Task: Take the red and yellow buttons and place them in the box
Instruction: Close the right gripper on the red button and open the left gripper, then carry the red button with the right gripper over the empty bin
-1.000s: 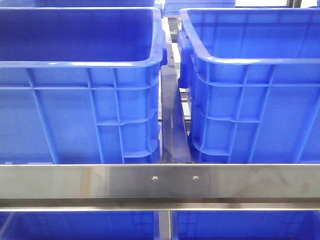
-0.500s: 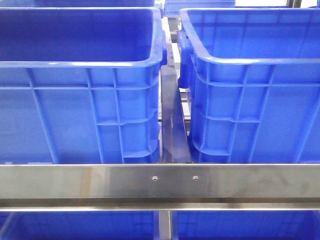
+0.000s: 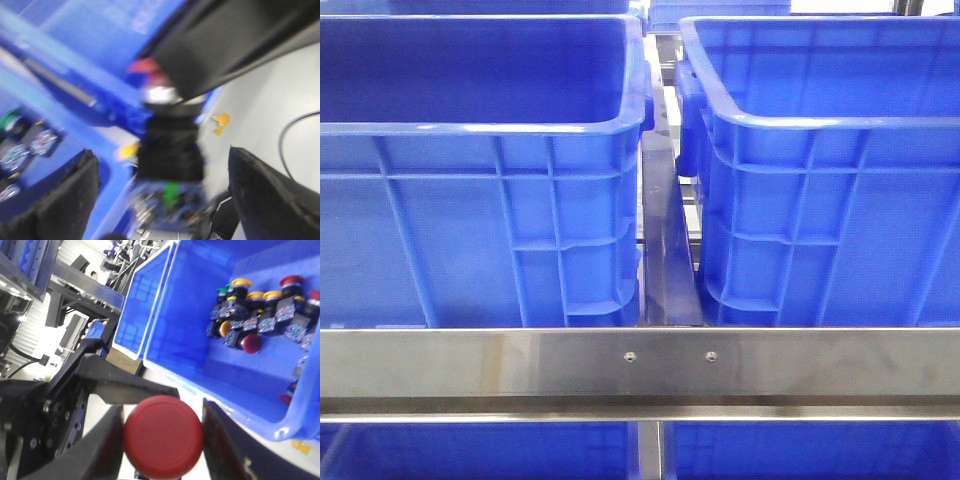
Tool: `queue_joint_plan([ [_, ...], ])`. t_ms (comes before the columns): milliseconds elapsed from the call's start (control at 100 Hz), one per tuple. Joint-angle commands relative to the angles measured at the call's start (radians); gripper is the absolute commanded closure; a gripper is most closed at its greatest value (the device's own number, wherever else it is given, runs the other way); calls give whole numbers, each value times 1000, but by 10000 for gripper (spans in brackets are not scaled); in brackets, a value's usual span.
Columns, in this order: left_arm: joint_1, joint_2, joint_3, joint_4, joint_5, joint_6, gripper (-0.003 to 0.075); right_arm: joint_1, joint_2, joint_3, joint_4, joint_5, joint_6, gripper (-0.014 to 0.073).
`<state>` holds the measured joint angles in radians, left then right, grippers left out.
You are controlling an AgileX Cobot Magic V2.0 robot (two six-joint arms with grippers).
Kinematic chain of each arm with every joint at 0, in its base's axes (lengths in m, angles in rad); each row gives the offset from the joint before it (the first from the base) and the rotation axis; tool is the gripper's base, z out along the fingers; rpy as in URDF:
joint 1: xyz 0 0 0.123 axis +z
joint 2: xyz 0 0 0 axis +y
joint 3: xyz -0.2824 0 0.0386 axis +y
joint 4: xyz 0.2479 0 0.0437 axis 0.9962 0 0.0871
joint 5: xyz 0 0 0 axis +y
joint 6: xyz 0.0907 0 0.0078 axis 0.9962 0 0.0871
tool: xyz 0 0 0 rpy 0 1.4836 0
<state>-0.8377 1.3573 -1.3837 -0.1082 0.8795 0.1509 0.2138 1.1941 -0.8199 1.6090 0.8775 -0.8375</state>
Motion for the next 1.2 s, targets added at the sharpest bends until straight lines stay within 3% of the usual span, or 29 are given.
queue_joint_plan([
  [0,32,-30,-30,-15,-65,-17,204,-3,-15,-33,70,-2,-29,401],
  [320,162,-40,-24,-30,-50,-17,205,-3,-15,-33,70,-203,-95,401],
  [520,248,-117,64,-30,-100,-29,205,-3,-15,-33,70,-282,-106,401],
  [1000,726,-438,384,-30,-183,-61,205,-3,-15,-33,70,-367,-141,401],
  [1190,829,-555,483,-30,-222,-61,205,-3,-15,-35,69,-447,-165,401],
])
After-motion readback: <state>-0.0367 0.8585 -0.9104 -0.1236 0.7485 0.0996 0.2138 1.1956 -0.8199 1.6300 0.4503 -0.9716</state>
